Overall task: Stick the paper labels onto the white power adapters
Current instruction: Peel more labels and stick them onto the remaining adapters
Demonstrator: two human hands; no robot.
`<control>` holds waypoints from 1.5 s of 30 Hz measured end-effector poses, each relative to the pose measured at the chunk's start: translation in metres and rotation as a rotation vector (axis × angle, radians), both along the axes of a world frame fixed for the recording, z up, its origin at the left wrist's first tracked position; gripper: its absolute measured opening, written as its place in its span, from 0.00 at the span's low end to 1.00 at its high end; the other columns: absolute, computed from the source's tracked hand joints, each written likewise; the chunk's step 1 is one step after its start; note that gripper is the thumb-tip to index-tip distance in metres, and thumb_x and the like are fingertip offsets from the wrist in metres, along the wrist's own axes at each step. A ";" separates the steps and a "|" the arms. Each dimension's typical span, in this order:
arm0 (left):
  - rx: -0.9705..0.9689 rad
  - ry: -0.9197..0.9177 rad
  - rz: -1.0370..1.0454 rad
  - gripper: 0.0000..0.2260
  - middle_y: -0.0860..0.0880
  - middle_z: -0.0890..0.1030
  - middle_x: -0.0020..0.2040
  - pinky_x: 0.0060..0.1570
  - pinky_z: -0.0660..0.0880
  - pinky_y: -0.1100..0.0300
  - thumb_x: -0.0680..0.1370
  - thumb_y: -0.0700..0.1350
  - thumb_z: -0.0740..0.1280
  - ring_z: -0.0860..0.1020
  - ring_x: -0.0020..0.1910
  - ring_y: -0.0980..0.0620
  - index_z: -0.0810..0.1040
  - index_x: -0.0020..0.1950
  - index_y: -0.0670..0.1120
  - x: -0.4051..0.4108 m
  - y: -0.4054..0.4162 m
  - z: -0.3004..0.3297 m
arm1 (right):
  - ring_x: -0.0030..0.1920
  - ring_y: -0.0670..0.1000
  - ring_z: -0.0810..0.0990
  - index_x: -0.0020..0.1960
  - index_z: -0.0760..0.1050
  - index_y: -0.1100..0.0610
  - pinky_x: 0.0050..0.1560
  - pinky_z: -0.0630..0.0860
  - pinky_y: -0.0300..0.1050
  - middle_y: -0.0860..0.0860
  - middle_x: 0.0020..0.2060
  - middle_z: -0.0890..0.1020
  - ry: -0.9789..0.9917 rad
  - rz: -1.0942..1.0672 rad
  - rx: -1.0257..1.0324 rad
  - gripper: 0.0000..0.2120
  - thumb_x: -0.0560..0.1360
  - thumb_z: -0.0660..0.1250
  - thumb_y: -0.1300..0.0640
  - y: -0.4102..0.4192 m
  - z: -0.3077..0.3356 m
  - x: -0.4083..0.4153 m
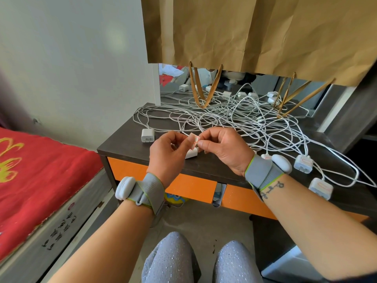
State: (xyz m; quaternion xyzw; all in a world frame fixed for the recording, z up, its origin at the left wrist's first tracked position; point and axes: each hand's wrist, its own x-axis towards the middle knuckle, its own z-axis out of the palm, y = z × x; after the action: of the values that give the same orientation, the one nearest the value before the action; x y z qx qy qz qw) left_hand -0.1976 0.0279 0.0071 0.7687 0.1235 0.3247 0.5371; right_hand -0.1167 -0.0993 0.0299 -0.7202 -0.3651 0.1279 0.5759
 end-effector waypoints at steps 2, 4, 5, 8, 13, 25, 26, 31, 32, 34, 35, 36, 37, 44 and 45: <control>-0.024 -0.013 0.015 0.05 0.55 0.77 0.34 0.31 0.70 0.68 0.72 0.51 0.72 0.72 0.29 0.58 0.79 0.44 0.51 0.001 0.000 -0.001 | 0.36 0.48 0.76 0.40 0.78 0.58 0.41 0.74 0.39 0.52 0.33 0.80 -0.008 -0.003 -0.009 0.05 0.73 0.66 0.65 0.000 -0.001 0.000; -0.004 -0.032 0.015 0.04 0.55 0.76 0.34 0.28 0.67 0.72 0.71 0.49 0.72 0.69 0.26 0.60 0.79 0.44 0.53 0.001 0.002 -0.002 | 0.36 0.48 0.76 0.40 0.78 0.58 0.41 0.74 0.39 0.52 0.33 0.80 0.000 -0.010 -0.007 0.06 0.73 0.66 0.66 0.000 -0.001 0.000; 0.035 -0.036 0.010 0.02 0.55 0.76 0.34 0.27 0.65 0.73 0.72 0.49 0.72 0.68 0.25 0.60 0.80 0.43 0.54 0.000 0.002 -0.002 | 0.36 0.48 0.76 0.40 0.78 0.57 0.40 0.73 0.39 0.51 0.33 0.80 0.004 -0.016 -0.003 0.06 0.73 0.66 0.66 0.000 -0.001 0.001; 0.186 -0.032 0.006 0.02 0.52 0.74 0.35 0.29 0.64 0.73 0.74 0.47 0.70 0.67 0.26 0.59 0.82 0.44 0.53 -0.002 0.003 -0.004 | 0.33 0.43 0.76 0.39 0.78 0.57 0.38 0.73 0.35 0.50 0.32 0.80 -0.003 -0.021 -0.012 0.07 0.73 0.65 0.66 0.000 -0.001 0.001; 0.310 -0.055 -0.012 0.05 0.50 0.77 0.38 0.32 0.66 0.74 0.75 0.42 0.69 0.70 0.31 0.60 0.84 0.47 0.48 -0.003 0.004 -0.004 | 0.31 0.40 0.78 0.40 0.78 0.59 0.36 0.73 0.32 0.51 0.32 0.80 0.006 -0.020 -0.007 0.07 0.74 0.65 0.67 -0.001 -0.001 0.002; 0.426 -0.035 -0.029 0.07 0.54 0.73 0.38 0.34 0.65 0.75 0.76 0.42 0.67 0.70 0.33 0.60 0.83 0.51 0.44 -0.001 0.002 -0.003 | 0.31 0.39 0.76 0.39 0.76 0.53 0.37 0.73 0.32 0.49 0.32 0.80 -0.085 -0.053 -0.074 0.10 0.74 0.65 0.66 0.000 -0.007 0.001; 0.433 -0.034 -0.031 0.07 0.53 0.73 0.39 0.34 0.64 0.75 0.76 0.42 0.67 0.70 0.33 0.60 0.83 0.51 0.44 -0.002 0.002 -0.003 | 0.31 0.39 0.76 0.38 0.76 0.53 0.37 0.74 0.32 0.48 0.32 0.80 -0.089 -0.053 -0.075 0.10 0.74 0.65 0.65 0.000 -0.007 0.001; 0.405 -0.011 -0.038 0.07 0.56 0.72 0.37 0.33 0.64 0.75 0.76 0.43 0.67 0.70 0.32 0.59 0.83 0.50 0.44 -0.001 0.002 -0.006 | 0.32 0.42 0.77 0.37 0.77 0.51 0.39 0.77 0.38 0.47 0.32 0.81 -0.146 -0.083 -0.086 0.10 0.73 0.68 0.64 -0.002 -0.010 0.003; 0.400 -0.009 -0.036 0.07 0.58 0.72 0.37 0.34 0.65 0.75 0.76 0.43 0.67 0.70 0.32 0.59 0.83 0.50 0.44 -0.001 0.002 -0.006 | 0.32 0.43 0.77 0.37 0.77 0.51 0.39 0.77 0.40 0.48 0.32 0.81 -0.152 -0.087 -0.082 0.09 0.72 0.68 0.64 -0.002 -0.011 0.003; 0.400 -0.002 -0.031 0.07 0.58 0.72 0.36 0.34 0.66 0.75 0.76 0.43 0.67 0.71 0.33 0.59 0.83 0.50 0.45 0.000 0.002 -0.008 | 0.32 0.45 0.77 0.37 0.76 0.51 0.40 0.78 0.43 0.50 0.32 0.81 -0.171 -0.093 -0.082 0.09 0.72 0.68 0.64 -0.002 -0.013 0.003; 0.402 0.002 -0.033 0.07 0.58 0.72 0.36 0.34 0.66 0.75 0.76 0.44 0.67 0.71 0.33 0.59 0.83 0.49 0.45 0.000 0.002 -0.008 | 0.32 0.46 0.77 0.37 0.76 0.51 0.40 0.78 0.44 0.50 0.32 0.80 -0.181 -0.095 -0.087 0.09 0.72 0.68 0.63 -0.002 -0.014 0.003; 0.405 0.002 -0.036 0.07 0.58 0.72 0.36 0.35 0.66 0.75 0.76 0.44 0.68 0.71 0.33 0.59 0.83 0.49 0.45 0.001 0.003 -0.008 | 0.32 0.46 0.77 0.37 0.76 0.51 0.40 0.77 0.43 0.50 0.32 0.80 -0.190 -0.095 -0.094 0.09 0.72 0.68 0.63 -0.002 -0.014 0.004; 0.409 0.000 -0.041 0.06 0.58 0.71 0.36 0.35 0.66 0.75 0.75 0.44 0.68 0.71 0.33 0.59 0.83 0.49 0.45 0.001 0.003 -0.007 | 0.32 0.45 0.77 0.37 0.76 0.51 0.40 0.77 0.43 0.50 0.32 0.80 -0.197 -0.093 -0.099 0.09 0.72 0.68 0.63 -0.002 -0.014 0.004; 0.489 -0.053 -0.029 0.06 0.54 0.72 0.37 0.33 0.66 0.71 0.75 0.43 0.69 0.69 0.31 0.58 0.84 0.47 0.44 0.002 0.004 -0.007 | 0.32 0.45 0.77 0.37 0.77 0.49 0.40 0.77 0.40 0.49 0.33 0.81 -0.212 -0.080 -0.104 0.11 0.72 0.68 0.64 -0.002 -0.014 0.007; 0.496 -0.061 -0.026 0.06 0.52 0.73 0.37 0.32 0.66 0.71 0.75 0.42 0.69 0.69 0.30 0.58 0.84 0.47 0.43 0.002 0.004 -0.007 | 0.32 0.44 0.77 0.37 0.77 0.49 0.39 0.76 0.39 0.49 0.32 0.81 -0.212 -0.077 -0.103 0.11 0.72 0.68 0.64 -0.002 -0.014 0.007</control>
State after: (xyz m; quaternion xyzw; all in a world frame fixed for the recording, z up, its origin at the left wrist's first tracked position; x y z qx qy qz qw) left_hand -0.1954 0.0315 -0.0003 0.8683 0.0137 0.3613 0.3396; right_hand -0.1099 -0.1010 0.0162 -0.7717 -0.3890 0.0474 0.5009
